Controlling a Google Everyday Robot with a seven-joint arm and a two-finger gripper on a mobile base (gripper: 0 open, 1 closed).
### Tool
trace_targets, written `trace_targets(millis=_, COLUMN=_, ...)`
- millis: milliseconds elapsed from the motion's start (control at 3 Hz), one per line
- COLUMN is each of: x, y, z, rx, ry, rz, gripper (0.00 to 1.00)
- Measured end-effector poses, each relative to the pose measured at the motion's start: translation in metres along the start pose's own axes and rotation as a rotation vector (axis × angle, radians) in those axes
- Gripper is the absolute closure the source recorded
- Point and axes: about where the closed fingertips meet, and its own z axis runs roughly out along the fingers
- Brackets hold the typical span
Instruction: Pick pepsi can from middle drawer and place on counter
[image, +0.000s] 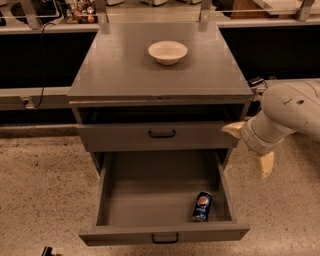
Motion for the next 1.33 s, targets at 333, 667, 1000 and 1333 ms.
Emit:
trace_targets(millis=333, x=-0.009, y=0.002, z=0.038, rx=-0.113, ry=-0.002, rz=-0.059, gripper=0.0)
trace_targets(millis=667, x=-0.033, y=0.018, z=0.107, rx=-0.201, ry=-0.086, rz=-0.193, gripper=0.0)
trace_targets(millis=1000, x=-0.055, y=0.041, z=0.155, rx=-0.182, ry=-0.165, rz=-0.377, gripper=0.0)
trace_targets(millis=1333, x=-0.057, y=0.041, z=0.157, rx=-0.174, ry=-0.175, rz=-0.445, gripper=0.0)
